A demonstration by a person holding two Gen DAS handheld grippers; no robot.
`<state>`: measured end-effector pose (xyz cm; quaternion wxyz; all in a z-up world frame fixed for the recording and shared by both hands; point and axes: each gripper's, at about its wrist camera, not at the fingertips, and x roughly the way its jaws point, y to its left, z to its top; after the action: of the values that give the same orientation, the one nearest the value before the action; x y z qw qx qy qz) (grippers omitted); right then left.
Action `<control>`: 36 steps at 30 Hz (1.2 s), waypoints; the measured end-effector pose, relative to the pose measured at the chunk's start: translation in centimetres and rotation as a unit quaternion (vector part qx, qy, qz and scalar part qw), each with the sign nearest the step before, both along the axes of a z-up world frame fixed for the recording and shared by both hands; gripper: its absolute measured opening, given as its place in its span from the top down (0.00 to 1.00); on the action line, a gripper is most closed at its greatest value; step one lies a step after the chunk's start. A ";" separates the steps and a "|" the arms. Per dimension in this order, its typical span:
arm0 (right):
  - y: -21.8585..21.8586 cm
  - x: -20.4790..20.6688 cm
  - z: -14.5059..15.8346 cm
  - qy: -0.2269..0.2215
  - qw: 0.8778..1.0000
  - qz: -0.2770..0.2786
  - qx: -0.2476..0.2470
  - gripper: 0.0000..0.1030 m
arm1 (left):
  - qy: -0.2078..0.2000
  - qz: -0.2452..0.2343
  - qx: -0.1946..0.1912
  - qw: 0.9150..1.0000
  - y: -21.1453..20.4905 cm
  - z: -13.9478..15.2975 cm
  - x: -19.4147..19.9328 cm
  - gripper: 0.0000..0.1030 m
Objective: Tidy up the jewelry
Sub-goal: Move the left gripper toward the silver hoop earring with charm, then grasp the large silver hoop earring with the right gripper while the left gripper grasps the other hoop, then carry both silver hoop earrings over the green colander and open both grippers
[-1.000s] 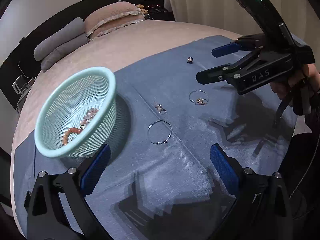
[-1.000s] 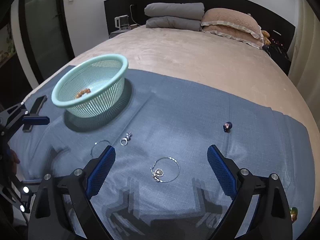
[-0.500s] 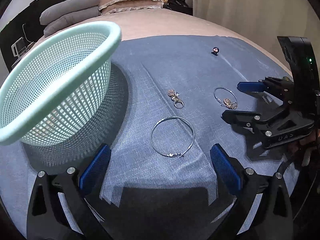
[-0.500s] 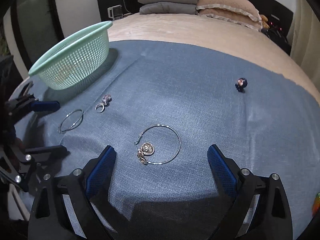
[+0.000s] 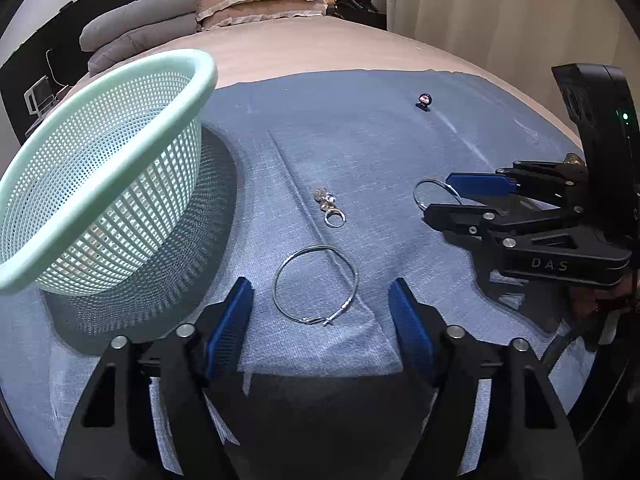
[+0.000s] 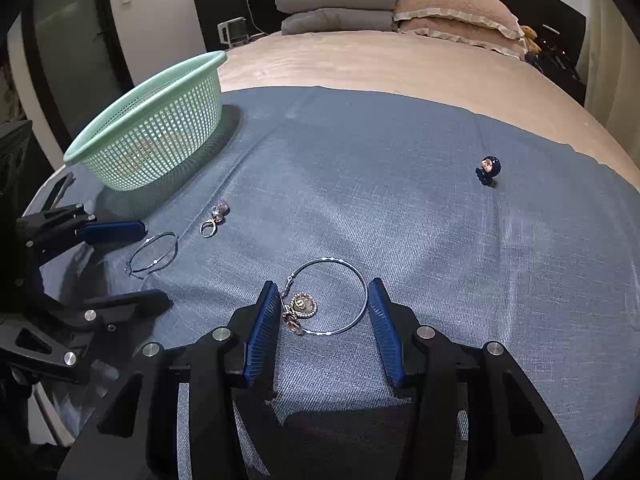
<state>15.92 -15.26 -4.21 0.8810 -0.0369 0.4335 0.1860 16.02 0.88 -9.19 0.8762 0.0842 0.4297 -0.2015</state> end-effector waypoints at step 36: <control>-1.7 -2.9 8.8 -0.132 0.984 0.019 0.119 0.58 | 0.007 0.002 -0.062 0.998 4.1 8.3 -2.6 0.93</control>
<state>12.99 -17.00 4.64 0.9248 0.0361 0.2877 0.2465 13.41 4.95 -0.88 0.8770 0.0271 0.4227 -0.2268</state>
